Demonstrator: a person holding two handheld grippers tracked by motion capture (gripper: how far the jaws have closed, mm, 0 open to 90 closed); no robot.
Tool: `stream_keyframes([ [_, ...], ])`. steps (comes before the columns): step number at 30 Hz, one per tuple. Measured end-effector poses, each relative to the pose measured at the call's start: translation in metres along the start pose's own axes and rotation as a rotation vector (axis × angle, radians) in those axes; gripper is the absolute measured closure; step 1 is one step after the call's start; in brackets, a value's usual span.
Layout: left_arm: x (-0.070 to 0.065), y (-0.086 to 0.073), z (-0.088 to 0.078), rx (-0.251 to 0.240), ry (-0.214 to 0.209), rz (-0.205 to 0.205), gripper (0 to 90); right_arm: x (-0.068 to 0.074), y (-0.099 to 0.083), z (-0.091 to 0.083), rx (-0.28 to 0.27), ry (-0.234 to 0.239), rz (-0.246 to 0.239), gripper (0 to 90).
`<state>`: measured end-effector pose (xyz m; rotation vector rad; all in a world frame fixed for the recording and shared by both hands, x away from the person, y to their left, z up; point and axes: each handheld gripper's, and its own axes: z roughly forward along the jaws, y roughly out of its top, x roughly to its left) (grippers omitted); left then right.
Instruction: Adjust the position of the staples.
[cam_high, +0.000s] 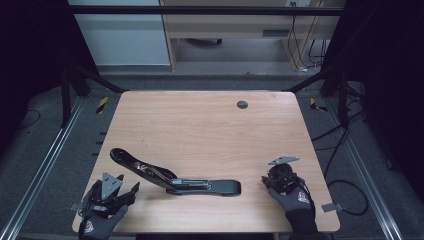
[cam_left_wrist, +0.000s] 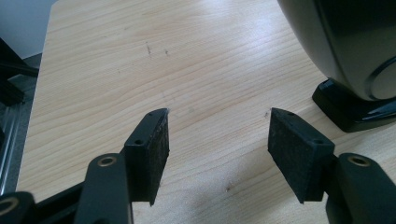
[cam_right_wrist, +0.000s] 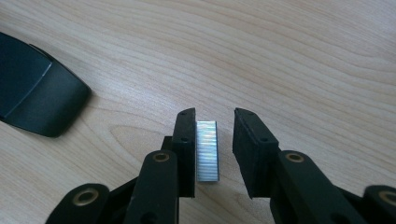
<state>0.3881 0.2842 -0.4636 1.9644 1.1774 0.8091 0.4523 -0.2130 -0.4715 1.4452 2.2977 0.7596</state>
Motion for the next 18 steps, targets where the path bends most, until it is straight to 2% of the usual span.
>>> stream_keyframes([
  [6, -0.0002, -0.0001, 0.0005, 0.004, -0.003, -0.001, 38.3, 0.0022, -0.0003, 0.0051, 0.033, 0.008, -0.008, 71.2],
  [7, -0.0003, -0.0001, 0.0005, 0.004, -0.003, -0.001, 38.4, 0.0014, -0.0006, 0.0058, 0.034, 0.002, -0.022, 71.4],
  [18, -0.0002, -0.0001, 0.0006, 0.005, -0.003, 0.0, 38.3, -0.0001, -0.0011, 0.008, 0.058, 0.014, 0.006, 77.2],
])
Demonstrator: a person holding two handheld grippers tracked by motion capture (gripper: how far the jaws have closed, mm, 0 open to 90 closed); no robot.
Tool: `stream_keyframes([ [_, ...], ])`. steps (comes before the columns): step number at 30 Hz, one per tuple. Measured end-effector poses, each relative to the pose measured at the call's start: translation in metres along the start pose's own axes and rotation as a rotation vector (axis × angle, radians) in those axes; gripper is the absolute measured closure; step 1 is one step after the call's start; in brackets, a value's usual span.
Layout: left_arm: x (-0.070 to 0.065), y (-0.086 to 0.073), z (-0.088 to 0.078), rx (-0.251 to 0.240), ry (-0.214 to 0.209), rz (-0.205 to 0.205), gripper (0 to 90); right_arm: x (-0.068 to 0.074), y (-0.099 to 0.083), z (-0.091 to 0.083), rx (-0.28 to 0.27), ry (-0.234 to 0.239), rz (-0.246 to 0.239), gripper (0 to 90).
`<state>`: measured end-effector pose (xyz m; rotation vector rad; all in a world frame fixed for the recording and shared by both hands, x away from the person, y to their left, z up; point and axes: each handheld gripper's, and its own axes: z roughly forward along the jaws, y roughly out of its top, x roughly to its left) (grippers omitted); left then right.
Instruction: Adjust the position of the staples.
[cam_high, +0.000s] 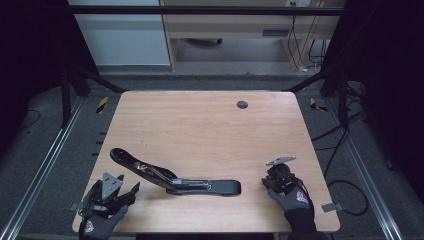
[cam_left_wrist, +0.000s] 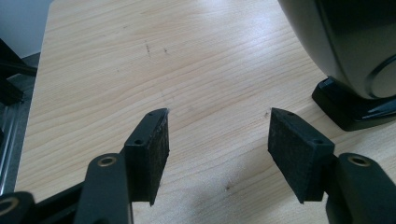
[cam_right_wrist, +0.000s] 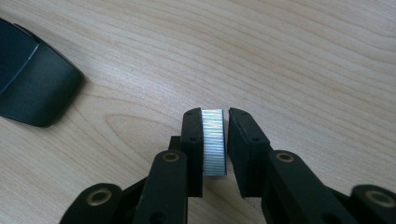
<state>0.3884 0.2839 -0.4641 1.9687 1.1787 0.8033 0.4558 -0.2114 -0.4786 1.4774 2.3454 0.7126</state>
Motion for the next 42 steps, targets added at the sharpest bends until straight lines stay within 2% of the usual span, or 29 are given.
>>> stream_keyframes([
  [9, 0.0, 0.0, 0.0, 0.001, 0.0, 0.0, 38.4, -0.001, 0.0, 0.0, 0.001, 0.006, -0.01, 78.4],
  [20, 0.0, 0.0, 0.0, 0.0, 0.0, 0.0, 38.4, -0.002, 0.0, -0.009, -0.036, 0.034, -0.023, 78.4],
  [28, 0.001, 0.0, 0.0, -0.002, -0.004, -0.001, 38.4, 0.001, 0.002, -0.015, -0.08, 0.046, -0.076, 78.5],
  [30, 0.002, -0.001, 0.0, -0.002, -0.006, -0.005, 38.4, 0.003, 0.003, -0.018, -0.087, 0.055, -0.069, 78.5],
  [32, 0.002, -0.001, 0.0, -0.002, -0.006, -0.006, 38.4, 0.002, 0.004, -0.019, -0.109, 0.057, -0.091, 78.5],
  [33, 0.002, -0.001, 0.0, 0.0, -0.006, -0.003, 38.4, 0.003, 0.005, -0.021, -0.109, 0.069, -0.078, 78.5],
  [37, 0.001, 0.0, 0.001, 0.002, -0.008, 0.0, 38.4, 0.006, 0.007, -0.026, -0.139, 0.087, -0.083, 78.5],
  [40, 0.001, 0.0, 0.001, 0.001, -0.006, 0.0, 38.4, 0.007, 0.008, -0.029, -0.161, 0.106, -0.1, 78.5],
  [41, 0.001, 0.0, 0.001, 0.003, -0.006, -0.002, 38.4, 0.008, 0.009, -0.031, -0.177, 0.114, -0.126, 78.5],
  [42, 0.002, 0.0, 0.001, 0.003, -0.006, -0.003, 38.4, 0.01, 0.01, -0.032, -0.187, 0.12, -0.129, 78.5],
])
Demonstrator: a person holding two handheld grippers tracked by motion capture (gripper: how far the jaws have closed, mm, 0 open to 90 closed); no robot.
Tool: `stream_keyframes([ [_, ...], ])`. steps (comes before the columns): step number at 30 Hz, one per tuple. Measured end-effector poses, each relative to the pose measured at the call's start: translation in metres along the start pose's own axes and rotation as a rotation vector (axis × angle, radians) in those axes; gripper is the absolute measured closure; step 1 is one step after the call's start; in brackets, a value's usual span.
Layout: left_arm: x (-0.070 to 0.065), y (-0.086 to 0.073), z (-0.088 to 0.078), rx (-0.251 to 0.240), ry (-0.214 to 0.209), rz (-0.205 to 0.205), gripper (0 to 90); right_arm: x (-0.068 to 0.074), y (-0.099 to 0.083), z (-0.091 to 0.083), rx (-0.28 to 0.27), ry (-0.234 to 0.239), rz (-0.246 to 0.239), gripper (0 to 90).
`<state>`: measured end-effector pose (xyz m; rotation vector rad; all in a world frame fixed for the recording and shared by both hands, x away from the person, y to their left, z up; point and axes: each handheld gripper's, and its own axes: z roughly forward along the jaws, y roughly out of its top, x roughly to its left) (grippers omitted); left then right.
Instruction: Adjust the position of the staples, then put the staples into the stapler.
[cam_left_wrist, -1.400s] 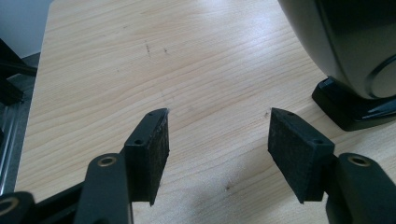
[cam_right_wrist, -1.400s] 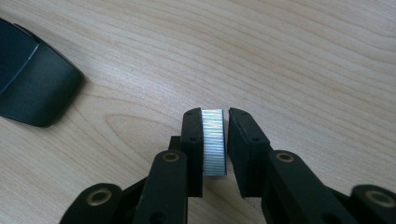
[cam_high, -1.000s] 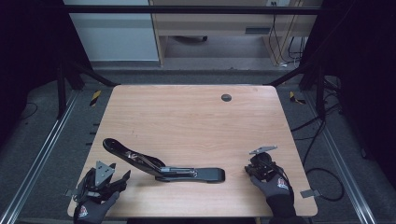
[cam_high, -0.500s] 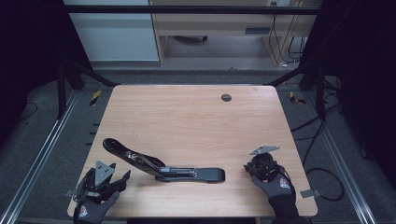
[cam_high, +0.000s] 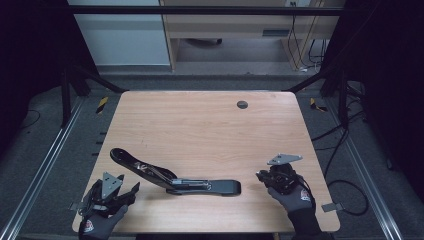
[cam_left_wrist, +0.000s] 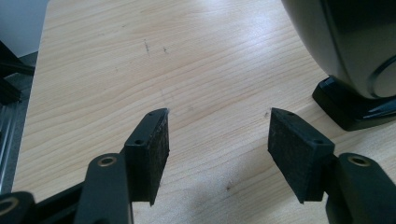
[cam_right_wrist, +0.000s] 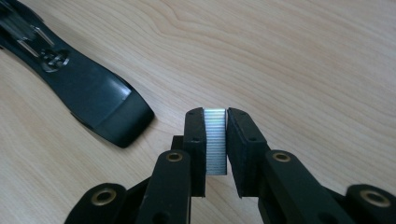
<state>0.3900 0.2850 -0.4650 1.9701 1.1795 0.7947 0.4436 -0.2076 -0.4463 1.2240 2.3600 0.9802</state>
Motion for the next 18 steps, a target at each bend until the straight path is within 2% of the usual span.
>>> stream_keyframes([
  [15, 0.0, 0.0, 0.001, 0.005, -0.001, -0.003, 38.4, 0.014, 0.014, -0.006, -0.048, 0.102, -0.079, 78.5],
  [16, 0.0, 0.0, 0.001, 0.004, -0.001, -0.002, 38.4, 0.015, 0.015, -0.007, -0.064, 0.132, -0.096, 78.5],
  [18, 0.0, 0.0, 0.001, 0.004, 0.001, -0.003, 38.3, 0.017, 0.017, -0.006, -0.067, 0.14, -0.104, 78.6],
])
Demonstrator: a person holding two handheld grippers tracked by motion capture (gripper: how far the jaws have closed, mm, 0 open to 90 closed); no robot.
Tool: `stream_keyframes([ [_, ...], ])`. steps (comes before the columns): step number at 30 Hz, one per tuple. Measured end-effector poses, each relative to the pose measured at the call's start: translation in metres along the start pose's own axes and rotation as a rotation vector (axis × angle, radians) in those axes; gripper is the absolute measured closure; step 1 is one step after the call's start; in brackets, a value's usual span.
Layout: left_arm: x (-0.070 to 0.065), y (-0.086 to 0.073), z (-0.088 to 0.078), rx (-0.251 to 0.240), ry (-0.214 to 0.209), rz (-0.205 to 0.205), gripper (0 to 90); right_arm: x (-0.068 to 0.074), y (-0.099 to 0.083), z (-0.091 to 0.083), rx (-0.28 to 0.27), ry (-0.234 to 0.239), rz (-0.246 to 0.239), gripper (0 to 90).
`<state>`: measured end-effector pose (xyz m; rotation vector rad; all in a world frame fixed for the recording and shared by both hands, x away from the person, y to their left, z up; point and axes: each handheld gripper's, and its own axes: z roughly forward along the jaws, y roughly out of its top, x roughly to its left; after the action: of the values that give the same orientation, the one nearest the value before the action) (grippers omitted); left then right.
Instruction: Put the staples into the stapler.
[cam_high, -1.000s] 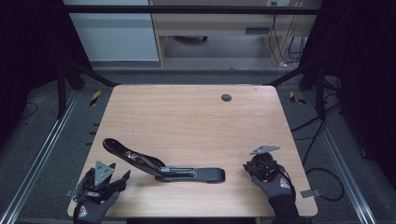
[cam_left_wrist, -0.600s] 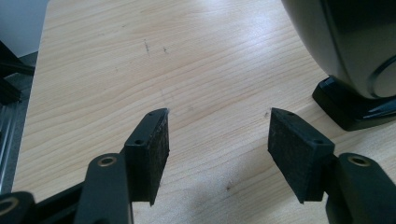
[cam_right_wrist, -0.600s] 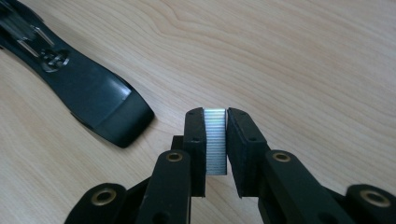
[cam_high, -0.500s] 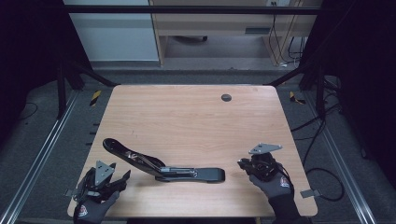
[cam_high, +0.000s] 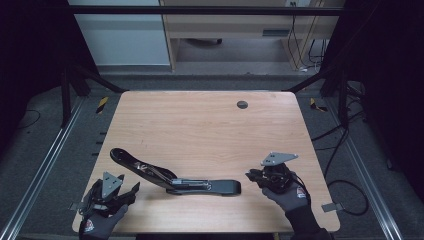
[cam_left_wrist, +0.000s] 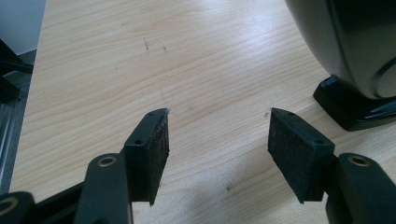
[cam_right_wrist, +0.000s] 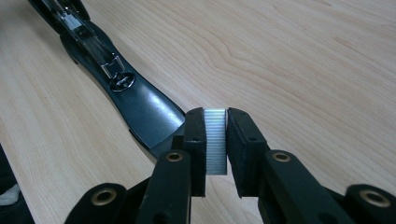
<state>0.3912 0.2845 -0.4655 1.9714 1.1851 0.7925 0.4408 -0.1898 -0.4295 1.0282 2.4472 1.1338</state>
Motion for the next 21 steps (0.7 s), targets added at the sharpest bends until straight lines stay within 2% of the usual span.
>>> stream_keyframes([
  [21, 0.002, -0.001, 0.002, 0.011, -0.003, -0.017, 38.2, 0.018, 0.034, 0.017, -0.025, 0.098, -0.075, 78.6],
])
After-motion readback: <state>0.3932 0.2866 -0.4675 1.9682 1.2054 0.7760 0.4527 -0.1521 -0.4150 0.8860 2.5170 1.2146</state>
